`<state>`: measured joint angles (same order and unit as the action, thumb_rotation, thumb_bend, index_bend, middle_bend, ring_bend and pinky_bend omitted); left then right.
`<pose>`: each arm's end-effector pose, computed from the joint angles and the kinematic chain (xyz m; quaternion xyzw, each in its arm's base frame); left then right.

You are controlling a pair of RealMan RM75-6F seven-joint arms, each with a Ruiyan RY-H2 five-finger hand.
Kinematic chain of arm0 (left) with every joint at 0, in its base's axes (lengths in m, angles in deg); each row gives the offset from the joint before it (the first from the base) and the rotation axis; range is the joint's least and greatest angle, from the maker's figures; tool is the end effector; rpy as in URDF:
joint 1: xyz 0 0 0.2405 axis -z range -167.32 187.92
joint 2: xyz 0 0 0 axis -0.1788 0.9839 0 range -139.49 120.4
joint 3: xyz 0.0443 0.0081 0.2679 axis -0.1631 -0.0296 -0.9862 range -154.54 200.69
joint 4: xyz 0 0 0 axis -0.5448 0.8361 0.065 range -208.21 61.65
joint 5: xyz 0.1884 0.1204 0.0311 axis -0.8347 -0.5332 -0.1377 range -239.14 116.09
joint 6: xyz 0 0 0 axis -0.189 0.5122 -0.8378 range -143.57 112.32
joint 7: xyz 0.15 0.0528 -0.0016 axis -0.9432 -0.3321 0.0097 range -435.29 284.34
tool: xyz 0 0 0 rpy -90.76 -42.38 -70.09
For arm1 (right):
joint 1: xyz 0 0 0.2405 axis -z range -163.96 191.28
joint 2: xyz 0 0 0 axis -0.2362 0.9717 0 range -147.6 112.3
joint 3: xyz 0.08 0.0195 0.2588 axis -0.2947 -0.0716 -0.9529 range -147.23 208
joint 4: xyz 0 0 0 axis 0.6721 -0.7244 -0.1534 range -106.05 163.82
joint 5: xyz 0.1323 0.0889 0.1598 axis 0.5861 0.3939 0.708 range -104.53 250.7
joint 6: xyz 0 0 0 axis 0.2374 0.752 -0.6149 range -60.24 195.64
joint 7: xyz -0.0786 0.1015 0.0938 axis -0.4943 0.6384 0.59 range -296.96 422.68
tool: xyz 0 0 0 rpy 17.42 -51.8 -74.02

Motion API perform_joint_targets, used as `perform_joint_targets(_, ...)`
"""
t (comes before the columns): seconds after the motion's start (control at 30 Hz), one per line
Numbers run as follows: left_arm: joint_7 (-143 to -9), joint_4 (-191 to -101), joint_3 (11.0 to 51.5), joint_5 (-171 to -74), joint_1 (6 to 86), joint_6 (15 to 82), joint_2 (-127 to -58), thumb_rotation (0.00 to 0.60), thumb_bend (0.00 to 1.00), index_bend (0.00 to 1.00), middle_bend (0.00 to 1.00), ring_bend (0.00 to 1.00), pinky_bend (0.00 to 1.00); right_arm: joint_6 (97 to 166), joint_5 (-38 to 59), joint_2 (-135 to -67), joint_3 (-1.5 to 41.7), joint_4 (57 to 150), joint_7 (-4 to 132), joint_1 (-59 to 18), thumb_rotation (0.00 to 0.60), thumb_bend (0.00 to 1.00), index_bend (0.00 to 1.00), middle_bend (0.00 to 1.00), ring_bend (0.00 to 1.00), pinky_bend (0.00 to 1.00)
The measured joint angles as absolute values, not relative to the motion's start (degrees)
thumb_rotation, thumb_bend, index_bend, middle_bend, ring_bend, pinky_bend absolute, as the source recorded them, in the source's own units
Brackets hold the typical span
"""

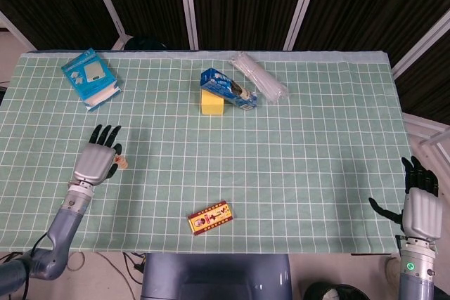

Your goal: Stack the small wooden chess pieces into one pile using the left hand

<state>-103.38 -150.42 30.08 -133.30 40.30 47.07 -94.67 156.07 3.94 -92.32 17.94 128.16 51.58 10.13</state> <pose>-0.2644 0.3463 0.0110 -0.7390 -0.2781 -0.2742 0.5490 -0.3198 -0.2160 0.1255 0.4395 -0.4518 0.4032 0.6634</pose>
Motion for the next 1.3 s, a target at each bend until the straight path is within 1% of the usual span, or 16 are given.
perform_joint_targets(1.3, -105.0, -149.5, 29.3, -131.7, 41.2, 47.2, -96.1, 0.6, 0.32, 0.44, 0.03, 0.0, 0.0, 156.1, 4.2, -92.4, 17.8, 128.1, 51.6, 10.1, 0.6, 0.23, 0.09, 0.01, 0.09, 0.0)
